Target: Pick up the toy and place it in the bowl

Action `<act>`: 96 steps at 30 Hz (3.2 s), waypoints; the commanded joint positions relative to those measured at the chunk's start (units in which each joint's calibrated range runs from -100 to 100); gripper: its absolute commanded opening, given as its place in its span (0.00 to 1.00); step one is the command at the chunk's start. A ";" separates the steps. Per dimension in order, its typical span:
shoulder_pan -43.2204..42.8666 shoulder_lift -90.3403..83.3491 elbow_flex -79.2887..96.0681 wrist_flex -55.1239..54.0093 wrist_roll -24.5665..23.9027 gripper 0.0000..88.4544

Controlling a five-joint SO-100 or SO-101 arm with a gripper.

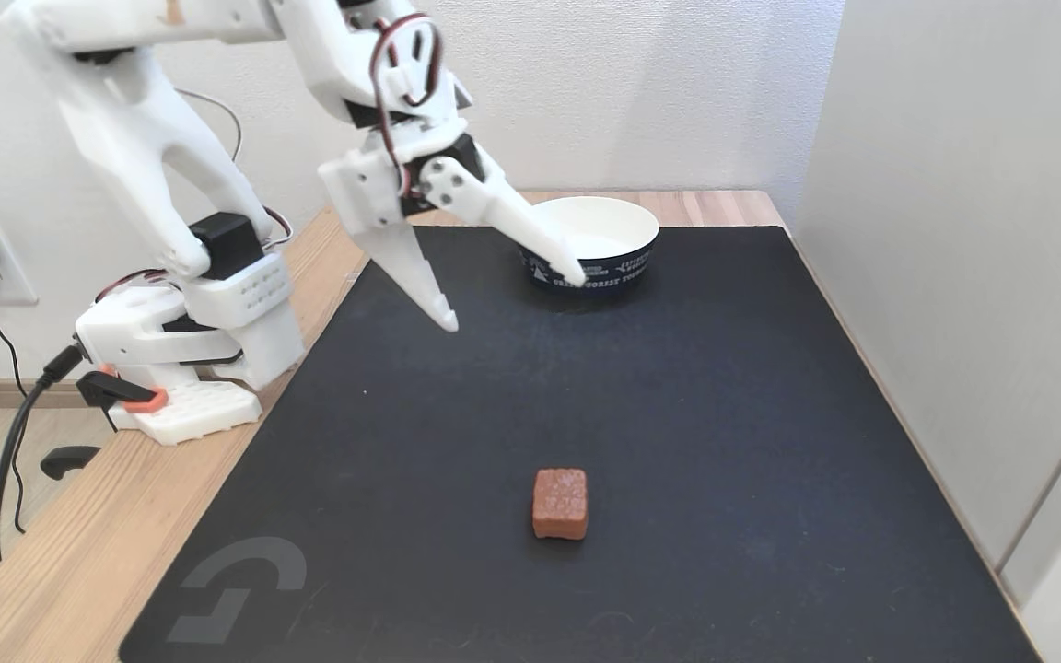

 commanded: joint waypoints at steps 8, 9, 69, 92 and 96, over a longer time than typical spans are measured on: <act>8.12 29.44 -25.84 5.10 6.33 0.43; 8.12 30.95 -27.28 4.93 6.33 0.43; -8.53 20.94 -45.94 0.11 -1.40 0.02; -47.68 -6.74 35.99 -74.15 -24.83 0.03; -47.76 0.35 36.35 -78.64 -26.40 0.03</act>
